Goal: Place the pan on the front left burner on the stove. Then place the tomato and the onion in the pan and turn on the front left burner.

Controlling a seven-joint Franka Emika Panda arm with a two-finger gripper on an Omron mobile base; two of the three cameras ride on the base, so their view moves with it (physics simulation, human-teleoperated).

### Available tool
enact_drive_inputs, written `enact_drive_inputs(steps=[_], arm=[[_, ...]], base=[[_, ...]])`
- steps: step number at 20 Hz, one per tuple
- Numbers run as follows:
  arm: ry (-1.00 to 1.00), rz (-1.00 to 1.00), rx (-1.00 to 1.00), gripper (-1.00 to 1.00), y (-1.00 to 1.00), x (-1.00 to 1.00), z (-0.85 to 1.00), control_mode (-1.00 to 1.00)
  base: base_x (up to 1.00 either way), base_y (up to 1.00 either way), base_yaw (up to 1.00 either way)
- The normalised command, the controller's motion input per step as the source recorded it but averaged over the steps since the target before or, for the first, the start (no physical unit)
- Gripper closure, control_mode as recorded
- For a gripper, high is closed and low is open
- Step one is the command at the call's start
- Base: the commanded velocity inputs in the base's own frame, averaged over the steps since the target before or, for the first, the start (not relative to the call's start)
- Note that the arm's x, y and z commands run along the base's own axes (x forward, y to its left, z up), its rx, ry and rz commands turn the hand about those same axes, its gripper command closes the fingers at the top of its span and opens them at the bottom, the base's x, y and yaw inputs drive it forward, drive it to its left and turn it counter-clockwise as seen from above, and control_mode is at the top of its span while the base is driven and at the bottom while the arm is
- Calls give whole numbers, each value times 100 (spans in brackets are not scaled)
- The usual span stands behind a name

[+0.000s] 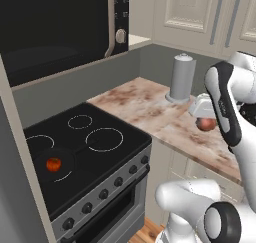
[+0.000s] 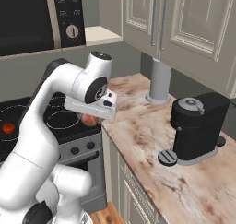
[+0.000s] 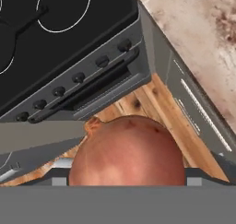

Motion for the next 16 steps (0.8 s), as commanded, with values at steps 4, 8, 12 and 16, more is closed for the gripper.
enact_drive_inputs(steps=[4, 8, 12, 16], arm=[[0, 13, -2, 100, 43, -72, 10, -100], [0, 7, -1, 100, 20, -35, 24, -100], [0, 4, 0, 100, 3, -6, 20, 100], [0, 0, 0, 100, 0, 0, 0, 100]], base=[[0, 0, 0], [0, 0, 0], [-4, 0, 1], [-65, 13, 14]])
